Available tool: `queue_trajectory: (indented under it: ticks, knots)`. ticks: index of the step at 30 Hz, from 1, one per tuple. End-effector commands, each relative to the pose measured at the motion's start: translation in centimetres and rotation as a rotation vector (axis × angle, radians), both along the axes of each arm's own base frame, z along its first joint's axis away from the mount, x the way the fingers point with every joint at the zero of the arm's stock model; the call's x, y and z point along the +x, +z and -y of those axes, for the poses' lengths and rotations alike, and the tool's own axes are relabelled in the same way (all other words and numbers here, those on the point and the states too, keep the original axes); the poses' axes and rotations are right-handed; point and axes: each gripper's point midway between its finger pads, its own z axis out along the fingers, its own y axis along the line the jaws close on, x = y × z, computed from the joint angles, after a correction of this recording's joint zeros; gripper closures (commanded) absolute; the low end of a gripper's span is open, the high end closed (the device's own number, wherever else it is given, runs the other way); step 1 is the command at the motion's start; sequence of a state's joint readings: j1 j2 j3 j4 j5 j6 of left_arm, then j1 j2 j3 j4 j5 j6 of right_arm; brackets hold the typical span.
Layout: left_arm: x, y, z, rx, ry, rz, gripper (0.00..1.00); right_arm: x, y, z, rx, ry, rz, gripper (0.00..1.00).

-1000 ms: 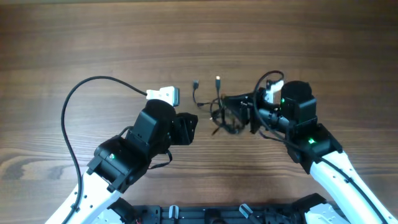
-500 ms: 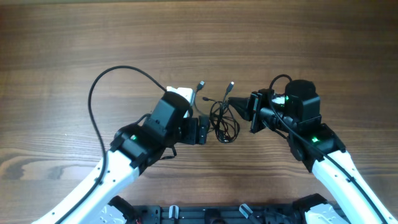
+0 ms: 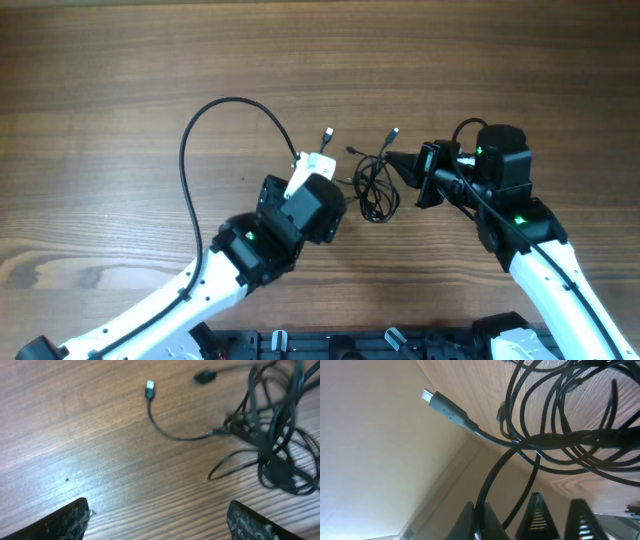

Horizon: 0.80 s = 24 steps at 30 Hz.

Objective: Untangle cables

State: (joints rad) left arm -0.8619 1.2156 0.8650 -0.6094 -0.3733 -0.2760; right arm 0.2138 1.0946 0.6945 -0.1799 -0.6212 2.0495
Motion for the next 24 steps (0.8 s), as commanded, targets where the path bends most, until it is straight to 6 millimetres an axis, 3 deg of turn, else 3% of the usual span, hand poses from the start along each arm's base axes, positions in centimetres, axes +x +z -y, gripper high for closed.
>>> queue_trajectory:
  ticks: [1, 11, 19, 22, 24]
  knots:
    - [-0.4, -1.6, -0.1, 0.011, 0.019, 0.036, 0.10, 0.3, 1.0, 0.0, 0.024, 0.000, 0.011, 0.96]
    - [0.0, -3.3, 1.6, -0.089, 0.014, 0.095, 0.08, 0.3, 1.6, -0.3, 0.045, 0.017, 0.029, 0.96]
    - [1.0, -7.3, 3.5, -0.072, 0.002, 0.064, 0.07, 0.3, 1.6, -0.3, 0.046, 0.020, 0.031, 0.96]
    - [1.6, -7.9, 4.1, -0.081, 0.005, 0.071, 0.12, 0.3, 1.6, -0.3, 0.045, 0.021, 0.033, 0.96]
    - [2.5, -7.7, 4.4, -0.114, 0.028, 0.098, 0.25, 0.2, 1.7, -0.4, 0.049, 0.028, 0.032, 0.96]
